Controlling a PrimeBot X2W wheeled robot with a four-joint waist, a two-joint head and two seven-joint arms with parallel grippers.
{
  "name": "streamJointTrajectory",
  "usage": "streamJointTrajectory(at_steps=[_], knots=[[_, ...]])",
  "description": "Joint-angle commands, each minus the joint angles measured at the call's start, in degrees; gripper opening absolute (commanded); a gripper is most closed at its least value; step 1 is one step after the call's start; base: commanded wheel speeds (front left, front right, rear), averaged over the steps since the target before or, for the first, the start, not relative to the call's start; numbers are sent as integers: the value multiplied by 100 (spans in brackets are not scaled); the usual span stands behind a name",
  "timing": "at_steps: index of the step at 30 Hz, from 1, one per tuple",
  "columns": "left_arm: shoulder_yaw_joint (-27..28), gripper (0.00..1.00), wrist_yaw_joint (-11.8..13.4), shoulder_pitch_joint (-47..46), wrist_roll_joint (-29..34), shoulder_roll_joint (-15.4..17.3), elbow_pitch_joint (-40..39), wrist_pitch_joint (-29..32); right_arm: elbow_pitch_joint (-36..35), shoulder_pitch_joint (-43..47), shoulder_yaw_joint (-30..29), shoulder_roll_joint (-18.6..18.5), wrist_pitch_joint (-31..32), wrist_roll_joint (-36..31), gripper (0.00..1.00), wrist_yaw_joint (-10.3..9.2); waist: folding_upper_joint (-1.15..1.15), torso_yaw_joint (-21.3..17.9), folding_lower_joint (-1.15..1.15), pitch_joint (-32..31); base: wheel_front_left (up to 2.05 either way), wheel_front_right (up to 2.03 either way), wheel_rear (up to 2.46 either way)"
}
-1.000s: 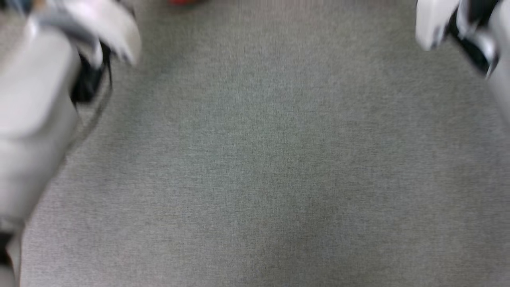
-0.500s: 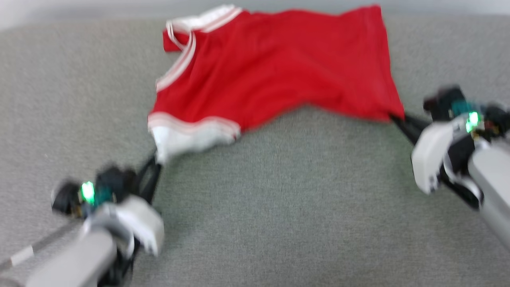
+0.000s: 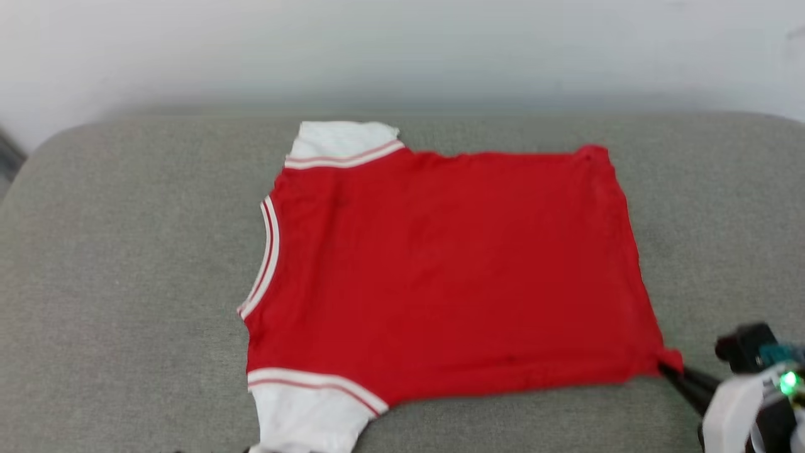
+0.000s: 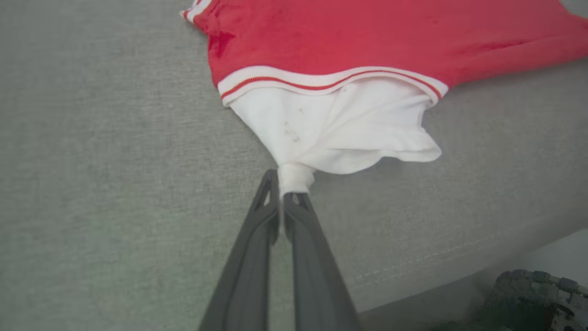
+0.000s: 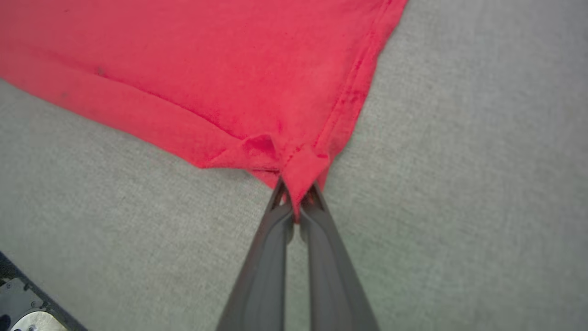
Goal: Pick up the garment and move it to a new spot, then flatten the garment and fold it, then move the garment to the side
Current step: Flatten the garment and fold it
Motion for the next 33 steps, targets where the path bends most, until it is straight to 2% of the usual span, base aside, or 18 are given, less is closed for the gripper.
streamJointTrajectory(at_steps=[1, 6, 11, 15, 22, 27, 33], knots=[[-8, 0, 70, 143, -34, 47, -66, -19, -90, 261, -100, -60, 17, -21, 0, -7, 0, 16, 2, -104, 0, 0, 0], [-94, 0, 190, 539, -218, 152, -310, 66, -570, 1251, -741, -115, 115, -129, 0, -7, 0, 13, 2, -172, 0, 0, 0], [-146, 0, 259, 717, -321, 178, -429, 148, -1123, 2068, -1342, 53, 441, -388, 0, -7, 0, 0, 2, -171, 0, 0, 0], [-119, 0, 288, 516, -156, 228, -489, 132, -1493, 2379, -1883, 259, 666, -656, 0, -6, 0, -12, 2, -137, 0, 0, 0], [97, 0, 199, -293, 364, 376, -490, 105, -2089, 2255, -2643, 549, 1125, -1044, 0, -6, 0, -5, 2, -75, 0, 0, 0], [167, 0, -49, -1109, 726, 384, -392, 284, -2471, 1954, -2959, 667, 1396, -1186, 0, -6, 0, -52, 2, 108, 0, 0, 0], [283, 0, -349, -2025, 982, 297, -81, 513, -2670, 1413, -3033, 763, 1653, -1254, 0, -6, 0, -214, 2, 517, 0, 0, 0]])
